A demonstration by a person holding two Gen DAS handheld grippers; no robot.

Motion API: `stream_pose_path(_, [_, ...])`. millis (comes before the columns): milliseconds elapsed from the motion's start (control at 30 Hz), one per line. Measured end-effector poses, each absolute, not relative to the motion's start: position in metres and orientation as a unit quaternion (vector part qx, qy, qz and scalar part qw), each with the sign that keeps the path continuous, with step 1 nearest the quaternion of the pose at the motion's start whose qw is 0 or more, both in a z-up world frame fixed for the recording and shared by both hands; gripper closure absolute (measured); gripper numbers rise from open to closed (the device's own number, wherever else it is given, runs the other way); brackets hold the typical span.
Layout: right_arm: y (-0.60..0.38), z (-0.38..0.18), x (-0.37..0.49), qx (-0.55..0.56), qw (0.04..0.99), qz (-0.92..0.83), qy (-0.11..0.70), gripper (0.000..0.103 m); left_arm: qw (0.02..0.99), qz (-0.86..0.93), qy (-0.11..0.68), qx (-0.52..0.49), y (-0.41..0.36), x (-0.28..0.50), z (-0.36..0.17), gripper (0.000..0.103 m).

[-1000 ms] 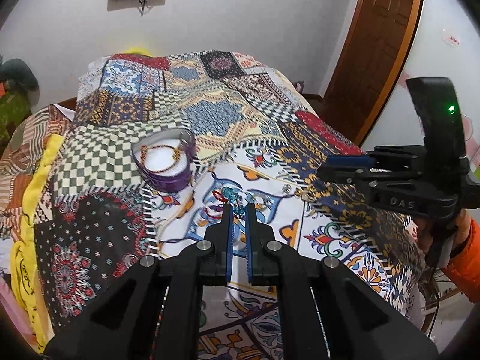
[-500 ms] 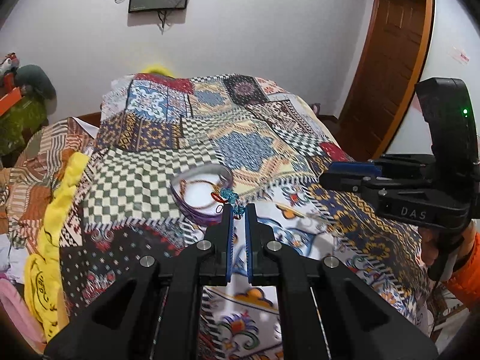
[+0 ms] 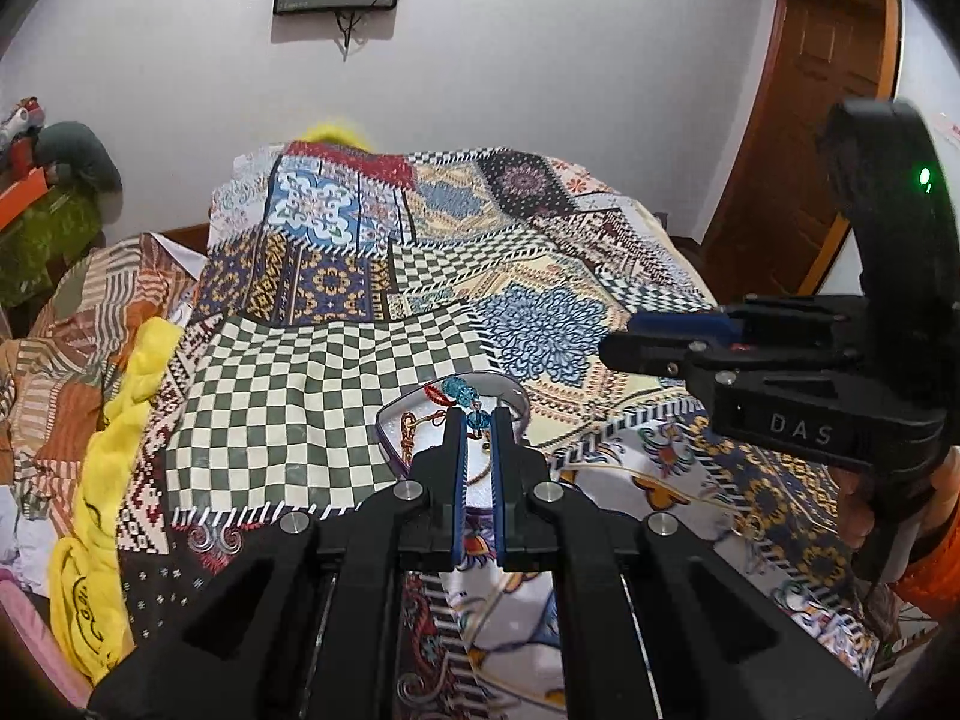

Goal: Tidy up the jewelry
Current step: 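Lower both held items into the heart tin and open both tools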

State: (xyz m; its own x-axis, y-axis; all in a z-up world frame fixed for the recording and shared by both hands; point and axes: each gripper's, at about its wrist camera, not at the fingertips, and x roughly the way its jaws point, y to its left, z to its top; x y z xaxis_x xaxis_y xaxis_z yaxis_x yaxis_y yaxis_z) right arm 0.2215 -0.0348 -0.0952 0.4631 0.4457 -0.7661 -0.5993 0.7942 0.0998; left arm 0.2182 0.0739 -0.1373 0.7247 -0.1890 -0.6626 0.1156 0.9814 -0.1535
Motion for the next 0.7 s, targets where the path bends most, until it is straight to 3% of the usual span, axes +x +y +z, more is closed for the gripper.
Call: stream_pose_path(700, [0.009,-0.144,0.269,-0.084,0.784,0.338,0.513,0.081,0.892,-0.1,0.437,-0.058,0.075,0.272,-0.2,0.098])
